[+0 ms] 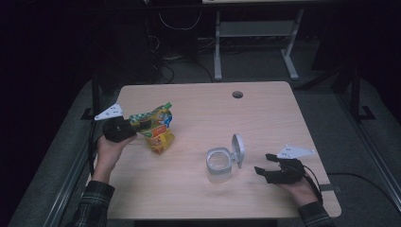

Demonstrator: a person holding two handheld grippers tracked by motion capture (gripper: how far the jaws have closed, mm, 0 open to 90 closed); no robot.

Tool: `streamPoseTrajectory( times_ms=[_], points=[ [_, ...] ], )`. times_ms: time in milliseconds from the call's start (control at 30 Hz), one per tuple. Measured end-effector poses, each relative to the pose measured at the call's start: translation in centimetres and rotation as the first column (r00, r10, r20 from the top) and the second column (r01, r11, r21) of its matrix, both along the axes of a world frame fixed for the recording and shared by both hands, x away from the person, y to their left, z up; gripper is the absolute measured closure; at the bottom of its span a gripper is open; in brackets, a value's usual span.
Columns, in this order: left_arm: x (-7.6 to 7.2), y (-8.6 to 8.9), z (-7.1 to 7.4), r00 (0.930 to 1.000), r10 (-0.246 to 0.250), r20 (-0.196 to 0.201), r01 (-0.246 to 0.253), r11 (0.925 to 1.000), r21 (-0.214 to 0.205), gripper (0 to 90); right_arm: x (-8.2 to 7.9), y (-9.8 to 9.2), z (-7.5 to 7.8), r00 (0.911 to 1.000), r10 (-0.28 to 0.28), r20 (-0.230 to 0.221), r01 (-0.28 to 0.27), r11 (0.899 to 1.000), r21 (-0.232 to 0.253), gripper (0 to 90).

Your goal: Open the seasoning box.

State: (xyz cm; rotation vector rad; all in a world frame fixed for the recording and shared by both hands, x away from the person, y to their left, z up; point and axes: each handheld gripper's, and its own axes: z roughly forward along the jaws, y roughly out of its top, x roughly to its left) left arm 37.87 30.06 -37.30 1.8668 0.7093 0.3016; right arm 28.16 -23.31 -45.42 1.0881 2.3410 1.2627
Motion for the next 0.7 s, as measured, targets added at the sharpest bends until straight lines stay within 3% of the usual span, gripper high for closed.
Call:
streamPoseTrajectory(
  times_ms=[500,567,600,633,667,700],
  points=[
    [-1.2,-0.3,1.0,0.9989,-0.045,-0.013,0.045,0.9987,-0.022,90.0,-1.1,0.0,0.8,0.9997,-0.013,0.020,0.013,1.000,0.018,30.1],
    [-1.5,-0.2,1.4,0.9986,-0.052,-0.011,0.052,0.9983,-0.026,90.0,-1.5,0.1,0.8,0.9998,-0.006,0.021,0.005,1.000,0.018,33.0],
    [-1.7,-0.2,1.5,0.9985,-0.054,-0.012,0.053,0.9981,-0.032,90.0,-2.1,0.2,0.8,0.9999,-0.001,0.017,0.001,1.000,0.028,40.5],
    [-1.8,-0.2,1.7,0.9983,-0.057,-0.009,0.057,0.9977,-0.037,90.0,-2.1,0.2,0.8,0.9999,-0.001,0.017,0.001,1.000,0.028,40.5],
    [-1.9,-0.2,1.9,0.9980,-0.063,-0.010,0.063,0.9971,-0.043,90.0,-2.6,0.2,1.0,0.9998,-0.007,0.019,0.006,0.999,0.032,52.0],
    [-2.0,-0.2,2.1,0.9976,-0.068,-0.012,0.067,0.9967,-0.046,90.0,-2.6,0.2,1.0,0.9998,-0.007,0.019,0.006,0.999,0.032,52.0]
  ],
)
